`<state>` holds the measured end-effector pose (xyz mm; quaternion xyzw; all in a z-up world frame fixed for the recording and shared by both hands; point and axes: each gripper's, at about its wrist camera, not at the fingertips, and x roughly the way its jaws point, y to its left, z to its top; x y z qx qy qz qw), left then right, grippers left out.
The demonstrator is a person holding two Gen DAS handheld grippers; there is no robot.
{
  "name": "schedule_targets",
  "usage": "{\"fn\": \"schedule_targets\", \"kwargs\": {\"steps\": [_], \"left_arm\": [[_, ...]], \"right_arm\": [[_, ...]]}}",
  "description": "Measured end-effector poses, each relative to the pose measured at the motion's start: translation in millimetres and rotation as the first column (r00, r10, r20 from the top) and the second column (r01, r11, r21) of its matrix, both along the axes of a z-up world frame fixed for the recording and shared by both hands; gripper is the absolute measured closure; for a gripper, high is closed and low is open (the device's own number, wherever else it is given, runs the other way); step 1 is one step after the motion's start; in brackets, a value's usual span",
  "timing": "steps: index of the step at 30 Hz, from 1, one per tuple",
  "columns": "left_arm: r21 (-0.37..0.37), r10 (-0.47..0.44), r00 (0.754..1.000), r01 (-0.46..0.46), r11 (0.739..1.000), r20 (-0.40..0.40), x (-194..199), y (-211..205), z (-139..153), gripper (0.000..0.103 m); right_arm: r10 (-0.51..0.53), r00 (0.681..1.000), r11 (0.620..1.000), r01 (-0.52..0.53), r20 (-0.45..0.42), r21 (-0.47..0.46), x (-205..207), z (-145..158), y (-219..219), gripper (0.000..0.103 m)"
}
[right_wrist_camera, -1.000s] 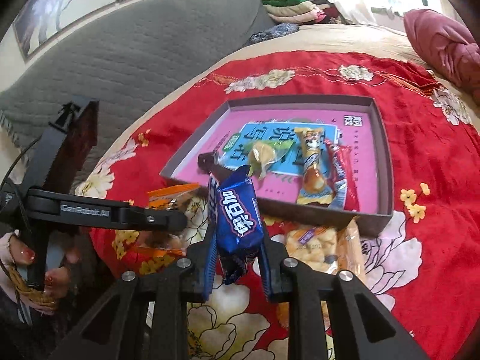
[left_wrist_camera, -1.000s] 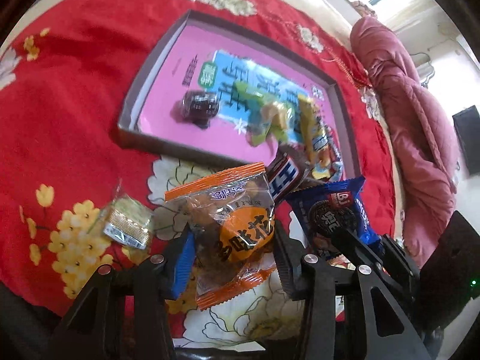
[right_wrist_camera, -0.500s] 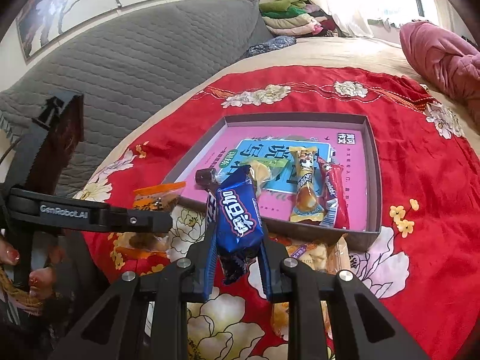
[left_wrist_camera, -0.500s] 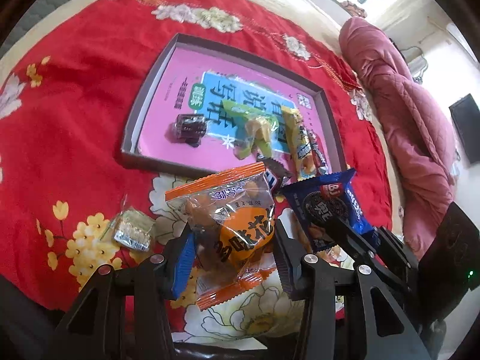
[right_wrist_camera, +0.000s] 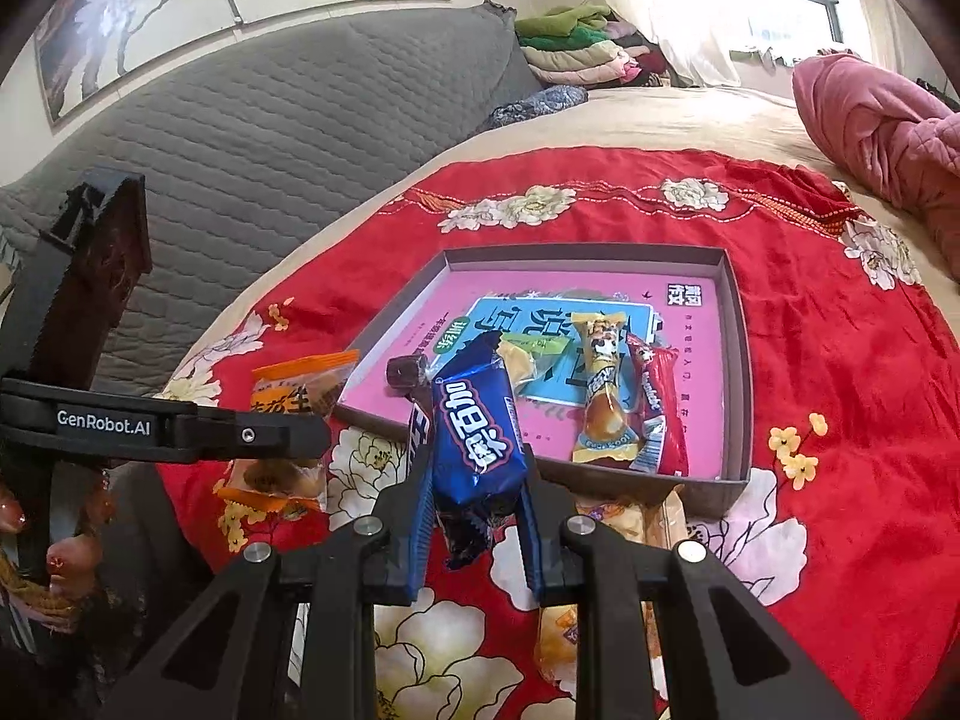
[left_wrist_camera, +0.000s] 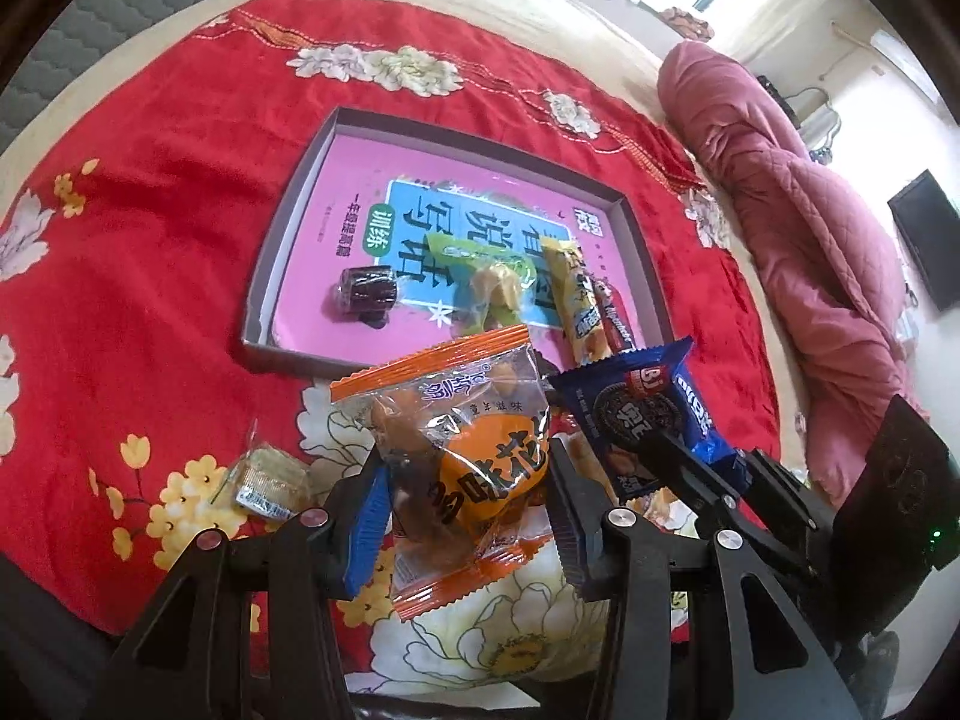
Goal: Organize snacks
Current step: 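Carry the blue bar and orange peanut bag over the pink tray with both grippers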
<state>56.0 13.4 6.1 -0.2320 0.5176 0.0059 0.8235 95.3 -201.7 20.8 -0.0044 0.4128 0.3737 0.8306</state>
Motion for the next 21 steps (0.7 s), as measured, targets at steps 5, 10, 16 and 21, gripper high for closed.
{"fn": "schedule_targets", "kwargs": {"steps": [5, 10, 16, 21], "left_arm": [[0.005, 0.002, 1.000, -0.002, 1.000, 0.007, 2, 2, 4, 0.054], [0.016, 0.010, 1.000, -0.010, 1.000, 0.018, 2, 4, 11, 0.054], [0.029, 0.014, 0.999, -0.015, 0.999, 0.032, 4, 6, 17, 0.054], [0.033, 0.016, 0.999, -0.018, 0.999, 0.037, 10, 7, 19, 0.054]], "right_arm": [[-0.010, 1.000, 1.000, 0.010, 0.008, 0.006, 2, 2, -1, 0.078], [-0.021, 1.000, 1.000, 0.020, 0.017, 0.015, 5, 4, -3, 0.078], [-0.030, 0.999, 0.999, 0.029, 0.032, 0.025, 6, 7, -4, 0.078], [-0.045, 0.998, 0.999, 0.044, 0.045, 0.025, 9, 9, -6, 0.078]]}}
